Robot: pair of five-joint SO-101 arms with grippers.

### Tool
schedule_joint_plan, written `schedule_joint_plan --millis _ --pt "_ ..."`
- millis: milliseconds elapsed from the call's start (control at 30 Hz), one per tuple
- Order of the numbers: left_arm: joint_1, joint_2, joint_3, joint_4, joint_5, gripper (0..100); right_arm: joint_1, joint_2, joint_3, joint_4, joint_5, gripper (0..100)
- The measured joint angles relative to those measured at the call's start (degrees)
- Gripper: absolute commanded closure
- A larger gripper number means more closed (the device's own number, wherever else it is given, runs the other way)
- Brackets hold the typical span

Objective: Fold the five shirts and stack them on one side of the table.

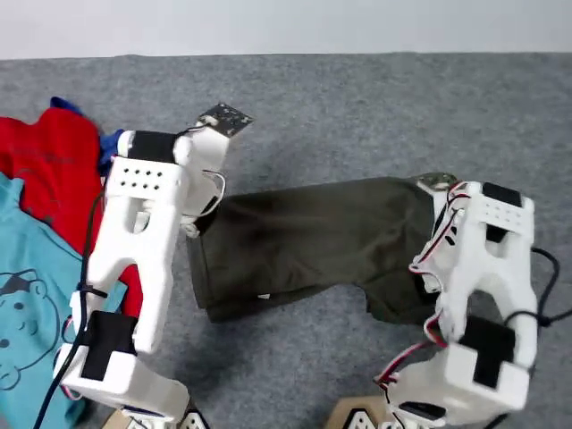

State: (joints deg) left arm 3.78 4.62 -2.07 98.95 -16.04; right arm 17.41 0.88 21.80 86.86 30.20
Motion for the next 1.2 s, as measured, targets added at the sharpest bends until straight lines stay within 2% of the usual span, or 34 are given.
schedule_joint_plan --millis 133,333,567,800,1200 --pt "-1.6 0.0 0.0 0.0 -0.2 100 0.1 -3.0 1.9 0.1 -2.1 92.9" --pt "-1.8 0.0 1.3 0.0 -0.2 100 0.1 -3.2 7.7 -5.5 -3.1 93.0" --pt "-1.8 -0.5 2.5 0.0 -0.3 100 0.4 -3.2 7.8 -8.4 -4.8 93.0" --pt "-1.8 -0.5 2.5 0.0 -0.3 100 6.0 -2.3 7.5 -11.3 -4.8 93.0" --pt "-1.8 -0.5 2.5 0.0 1.8 100 7.4 3.2 7.5 -17.0 -4.9 93.0"
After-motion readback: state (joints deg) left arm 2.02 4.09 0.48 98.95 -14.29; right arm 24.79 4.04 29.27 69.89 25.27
